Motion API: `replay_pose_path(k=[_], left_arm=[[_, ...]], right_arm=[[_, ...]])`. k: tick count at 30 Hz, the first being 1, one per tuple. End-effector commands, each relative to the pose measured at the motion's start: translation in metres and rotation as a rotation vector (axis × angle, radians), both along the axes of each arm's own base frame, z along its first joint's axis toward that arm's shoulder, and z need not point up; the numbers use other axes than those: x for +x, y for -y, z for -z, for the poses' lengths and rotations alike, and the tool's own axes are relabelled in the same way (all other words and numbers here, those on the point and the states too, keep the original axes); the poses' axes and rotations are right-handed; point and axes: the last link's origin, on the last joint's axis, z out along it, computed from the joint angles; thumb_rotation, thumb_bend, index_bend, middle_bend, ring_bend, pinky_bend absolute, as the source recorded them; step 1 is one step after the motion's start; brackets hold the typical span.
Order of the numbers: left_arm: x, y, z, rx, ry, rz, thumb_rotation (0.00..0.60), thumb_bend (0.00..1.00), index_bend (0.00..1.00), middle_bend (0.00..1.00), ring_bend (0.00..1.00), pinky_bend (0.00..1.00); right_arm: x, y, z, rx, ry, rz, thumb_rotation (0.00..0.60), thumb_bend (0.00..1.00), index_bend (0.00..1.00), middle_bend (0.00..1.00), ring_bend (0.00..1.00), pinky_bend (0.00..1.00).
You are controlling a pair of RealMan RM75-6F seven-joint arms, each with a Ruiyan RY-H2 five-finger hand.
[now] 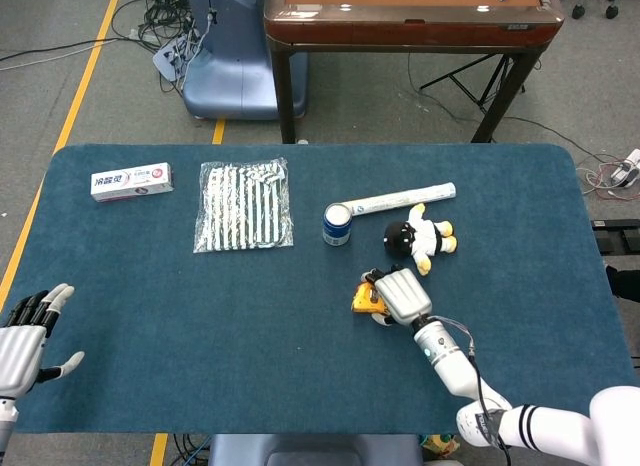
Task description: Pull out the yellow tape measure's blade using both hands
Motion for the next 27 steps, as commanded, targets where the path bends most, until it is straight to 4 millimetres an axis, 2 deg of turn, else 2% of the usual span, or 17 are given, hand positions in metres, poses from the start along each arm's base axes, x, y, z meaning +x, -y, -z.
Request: replay_pose_path(k=[1,5,16,23,27], left_arm=[[0.006,-0.017,-0.005,-0.001,0.002,0.026,0.600,0.19,0.08,0.09,0.09,0.06],[0.015,-0.036,-0.004,-0.013,0.009,0.052,0.600,0.19,0.09,0.09,0.11,0.08],[0.042,-0.079,0.015,-0.071,0.120,0.056,0.600,0.19,0.05,0.09,0.12,0.10],[0.061,-0.102,0.025,-0.066,0.195,0.039,0.600,0.18,0.00,0.09,0.10,0.10],[0.069,-0.112,0.030,-0.070,0.279,0.001,0.600,0.18,0.00,0.05,0.06,0.10]], right_arm=[[0.015,0.005,-0.008,0.004,0.022,0.001,0.600,0.57,0.55,0.57,0.53,0.28],[0.035,0.008,-0.014,0.015,0.024,-0.013,0.600,0.57,0.56,0.59,0.54,0.28],[0.100,0.016,-0.022,0.040,0.045,-0.061,0.600,0.57,0.57,0.60,0.55,0.28],[0.138,0.019,-0.017,0.055,0.077,-0.057,0.600,0.57,0.57,0.60,0.55,0.28],[0.157,0.022,-0.013,0.050,0.093,-0.051,0.600,0.57,0.57,0.60,0.55,0.28]])
